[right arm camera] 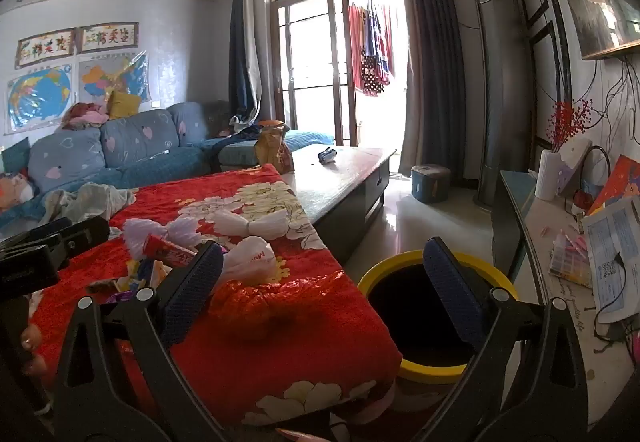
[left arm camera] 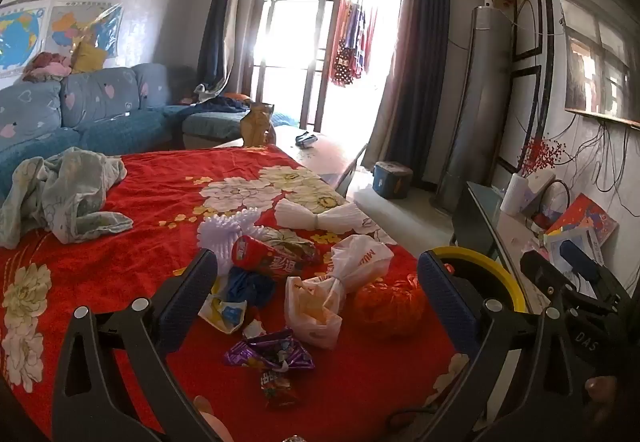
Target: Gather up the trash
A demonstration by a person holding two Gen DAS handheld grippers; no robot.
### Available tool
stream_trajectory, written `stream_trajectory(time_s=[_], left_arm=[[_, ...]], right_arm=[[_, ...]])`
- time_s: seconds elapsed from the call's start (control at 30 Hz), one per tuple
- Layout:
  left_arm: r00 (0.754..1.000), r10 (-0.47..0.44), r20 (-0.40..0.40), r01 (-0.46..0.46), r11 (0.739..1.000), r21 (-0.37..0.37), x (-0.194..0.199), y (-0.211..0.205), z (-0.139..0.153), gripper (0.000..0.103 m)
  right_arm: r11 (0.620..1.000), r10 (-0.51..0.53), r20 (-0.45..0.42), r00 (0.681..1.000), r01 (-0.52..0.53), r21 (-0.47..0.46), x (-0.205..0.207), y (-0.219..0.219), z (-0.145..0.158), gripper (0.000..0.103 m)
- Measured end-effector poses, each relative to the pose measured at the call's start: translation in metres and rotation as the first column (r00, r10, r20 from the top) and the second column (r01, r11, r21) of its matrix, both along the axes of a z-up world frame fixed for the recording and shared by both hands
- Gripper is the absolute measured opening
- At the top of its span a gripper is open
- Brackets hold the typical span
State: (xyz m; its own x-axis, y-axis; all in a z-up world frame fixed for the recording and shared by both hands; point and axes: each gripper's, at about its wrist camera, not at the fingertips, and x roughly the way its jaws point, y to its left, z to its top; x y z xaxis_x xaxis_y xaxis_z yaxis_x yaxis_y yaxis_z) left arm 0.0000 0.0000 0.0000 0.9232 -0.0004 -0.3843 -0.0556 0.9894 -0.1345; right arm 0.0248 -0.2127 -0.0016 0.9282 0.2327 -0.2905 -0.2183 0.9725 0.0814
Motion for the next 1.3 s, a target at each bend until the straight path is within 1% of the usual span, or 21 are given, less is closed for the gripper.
stream_trajectory(time_s=[1.3], left_arm=[[1.0,-0.002,-0.007,0.002,1.0,0.004,-0.0006,-0.0019,-0.0028,0.097]], right_arm=[[1.0,0.001,-0.003,1.0,-0.001,0.003,0.0001,0.0004,-0.0004,0.092]])
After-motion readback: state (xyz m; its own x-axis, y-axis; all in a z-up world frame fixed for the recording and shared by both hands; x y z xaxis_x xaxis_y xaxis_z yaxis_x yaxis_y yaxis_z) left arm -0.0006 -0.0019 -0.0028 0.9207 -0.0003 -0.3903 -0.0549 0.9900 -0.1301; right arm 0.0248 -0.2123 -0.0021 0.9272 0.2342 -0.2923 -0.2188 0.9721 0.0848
